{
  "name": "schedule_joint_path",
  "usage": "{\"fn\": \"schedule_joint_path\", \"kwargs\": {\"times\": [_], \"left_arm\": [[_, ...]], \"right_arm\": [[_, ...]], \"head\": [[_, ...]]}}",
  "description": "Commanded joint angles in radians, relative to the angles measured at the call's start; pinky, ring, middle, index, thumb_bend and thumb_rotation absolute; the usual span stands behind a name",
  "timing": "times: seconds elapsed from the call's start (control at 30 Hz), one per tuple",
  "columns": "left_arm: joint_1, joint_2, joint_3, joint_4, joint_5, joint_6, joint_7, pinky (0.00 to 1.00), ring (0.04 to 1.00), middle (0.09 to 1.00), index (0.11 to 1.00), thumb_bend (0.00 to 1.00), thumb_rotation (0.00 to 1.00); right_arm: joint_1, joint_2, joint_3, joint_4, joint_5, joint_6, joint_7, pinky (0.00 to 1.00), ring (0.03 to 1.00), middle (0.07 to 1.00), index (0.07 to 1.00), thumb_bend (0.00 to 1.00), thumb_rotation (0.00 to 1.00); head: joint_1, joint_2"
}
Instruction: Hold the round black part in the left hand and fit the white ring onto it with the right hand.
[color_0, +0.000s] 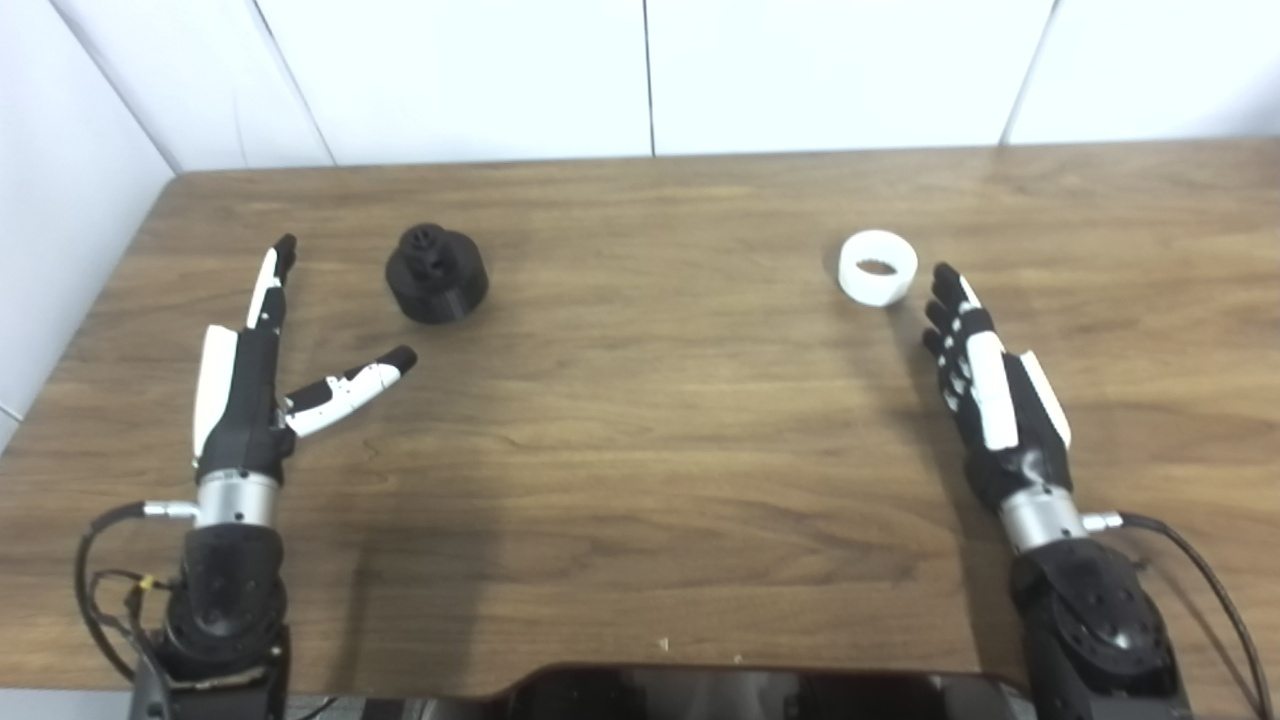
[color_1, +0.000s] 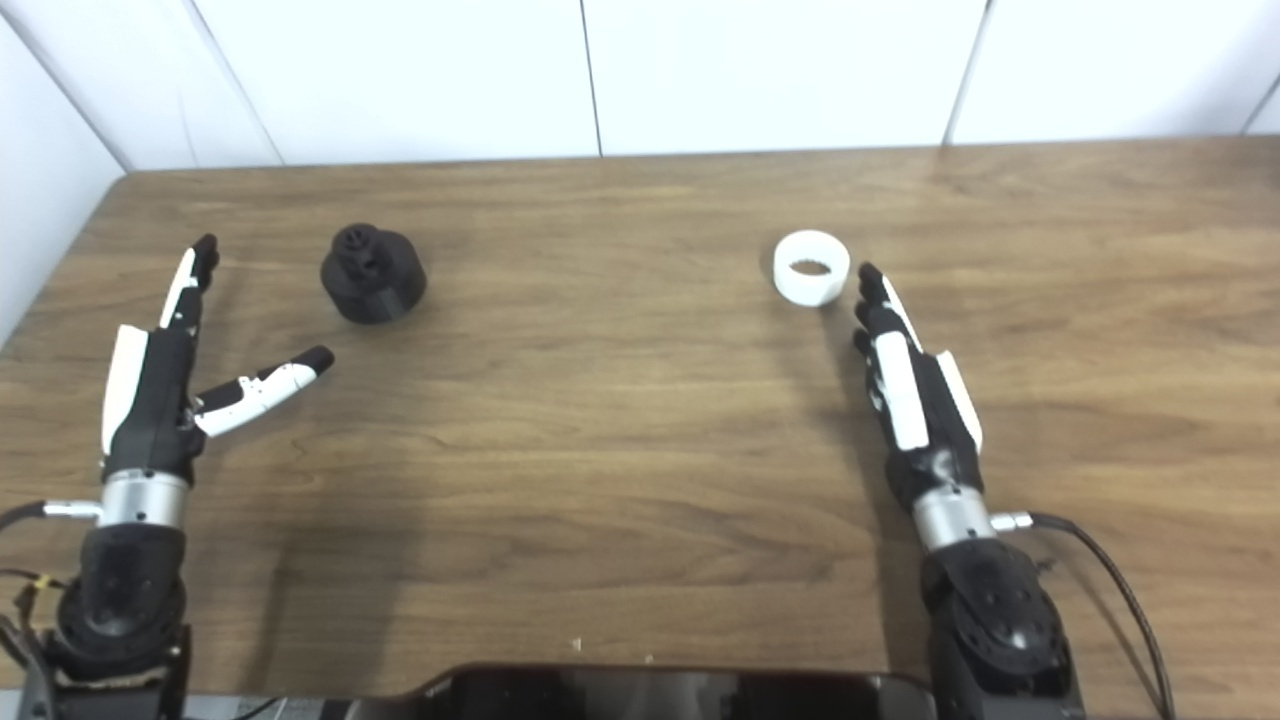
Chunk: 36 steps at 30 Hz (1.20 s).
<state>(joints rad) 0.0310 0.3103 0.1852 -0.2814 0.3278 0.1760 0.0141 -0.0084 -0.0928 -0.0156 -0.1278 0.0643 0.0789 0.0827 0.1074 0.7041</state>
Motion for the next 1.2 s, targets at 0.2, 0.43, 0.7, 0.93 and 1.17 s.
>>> {"fn": "schedule_joint_path", "kwargs": {"times": [0.2, 0.43, 0.7, 0.93, 1.17], "left_arm": [[-0.128, 0.135, -0.037, 0.069, 0.11, 0.091, -0.048, 1.0, 1.0, 1.0, 0.989, 0.93, 0.29], [-0.202, 0.189, -0.082, 0.136, 0.127, 0.152, -0.111, 0.99, 1.0, 1.0, 0.964, 0.96, 0.28], [-0.242, 0.226, -0.123, 0.193, 0.118, 0.178, -0.177, 1.0, 1.0, 0.998, 0.958, 0.96, 0.29], [-0.275, 0.23, -0.138, 0.247, 0.102, 0.176, -0.198, 1.0, 1.0, 0.995, 0.928, 0.98, 0.29], [-0.288, 0.231, -0.151, 0.267, 0.102, 0.169, -0.194, 1.0, 1.0, 0.987, 0.914, 0.98, 0.27]], "right_arm": [[-0.029, -0.007, -0.006, -0.018, 0.018, -0.039, 0.009, 1.0, 1.0, 1.0, 0.972, 0.58, 1.0], [-0.024, -0.015, -0.005, -0.018, 0.024, -0.04, 0.017, 1.0, 1.0, 1.0, 0.97, 0.59, 1.0], [-0.02, -0.02, -0.01, -0.01, 0.025, -0.058, 0.018, 1.0, 1.0, 1.0, 0.975, 0.59, 1.0], [-0.02, -0.02, -0.007, -0.009, 0.02, -0.061, 0.017, 1.0, 1.0, 1.0, 0.969, 0.58, 1.0], [-0.017, -0.018, -0.009, -0.009, 0.024, -0.071, 0.017, 1.0, 1.0, 0.999, 0.972, 0.57, 1.0]], "head": [[0.012, -0.01], [0.014, -0.01], [0.021, -0.019], [0.019, -0.019], [0.019, -0.021]]}}
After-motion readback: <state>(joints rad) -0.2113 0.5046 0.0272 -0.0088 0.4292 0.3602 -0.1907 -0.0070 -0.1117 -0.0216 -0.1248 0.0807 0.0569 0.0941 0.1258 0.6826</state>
